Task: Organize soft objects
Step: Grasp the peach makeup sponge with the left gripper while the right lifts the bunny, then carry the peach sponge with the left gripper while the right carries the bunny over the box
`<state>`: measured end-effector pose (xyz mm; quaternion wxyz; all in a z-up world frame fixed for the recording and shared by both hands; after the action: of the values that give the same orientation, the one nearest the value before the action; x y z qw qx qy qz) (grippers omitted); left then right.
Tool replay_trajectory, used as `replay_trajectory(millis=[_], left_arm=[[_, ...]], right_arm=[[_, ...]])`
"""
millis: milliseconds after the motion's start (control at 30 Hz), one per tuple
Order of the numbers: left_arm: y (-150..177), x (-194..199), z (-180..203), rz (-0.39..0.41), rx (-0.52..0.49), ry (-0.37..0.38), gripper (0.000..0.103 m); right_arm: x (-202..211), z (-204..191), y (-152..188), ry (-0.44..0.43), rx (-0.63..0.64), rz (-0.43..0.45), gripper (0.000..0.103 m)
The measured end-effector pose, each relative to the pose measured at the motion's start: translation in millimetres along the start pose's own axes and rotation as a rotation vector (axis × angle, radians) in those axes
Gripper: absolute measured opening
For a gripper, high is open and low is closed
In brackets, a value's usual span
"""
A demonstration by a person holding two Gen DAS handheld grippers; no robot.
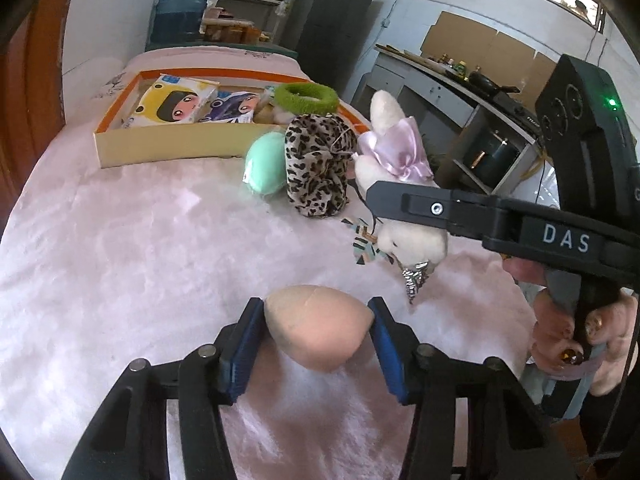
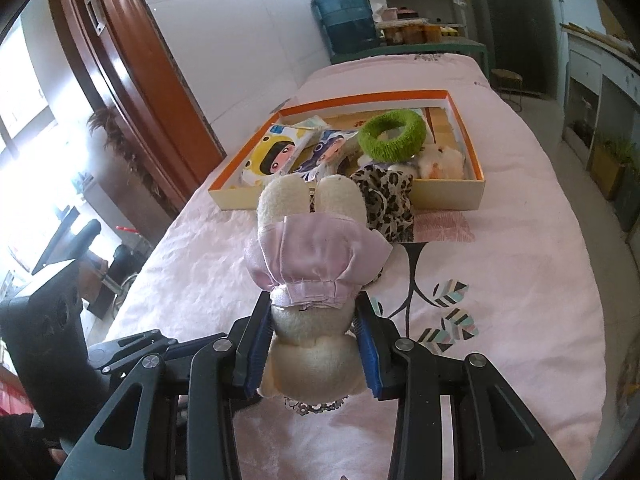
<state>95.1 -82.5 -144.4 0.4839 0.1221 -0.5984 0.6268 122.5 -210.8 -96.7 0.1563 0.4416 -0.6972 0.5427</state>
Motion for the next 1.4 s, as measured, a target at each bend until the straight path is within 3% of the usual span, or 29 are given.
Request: replay_trajectory(millis=[467, 1033, 1400], left_arm=[[-8, 15, 1, 0.058, -0.003, 0.0, 0.049], [-77, 43, -26, 0.185, 0.051, -0.079, 0.049], [-133, 34, -42, 0.241, 0.065, -0.138, 0.049]], right_arm=[[1, 0, -3, -0.002, 0.004, 0.008, 0.04], [15, -8, -46, 0.0, 0.027, 0.088, 0.04], [10, -9, -99, 0.016, 0.065, 0.136, 0.04]])
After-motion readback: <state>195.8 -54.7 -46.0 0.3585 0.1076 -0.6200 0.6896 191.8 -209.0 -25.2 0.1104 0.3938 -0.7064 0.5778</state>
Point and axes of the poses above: each gripper's, at about its wrist camera, not at the fingertips, and x roughly against the way its jaws point, z to its right, y to its underside, the point moved 3 cm from there along -x, roughly the way its jaws point, and after that the axes turned 5 degrees about -y, right-handed, at the moved point
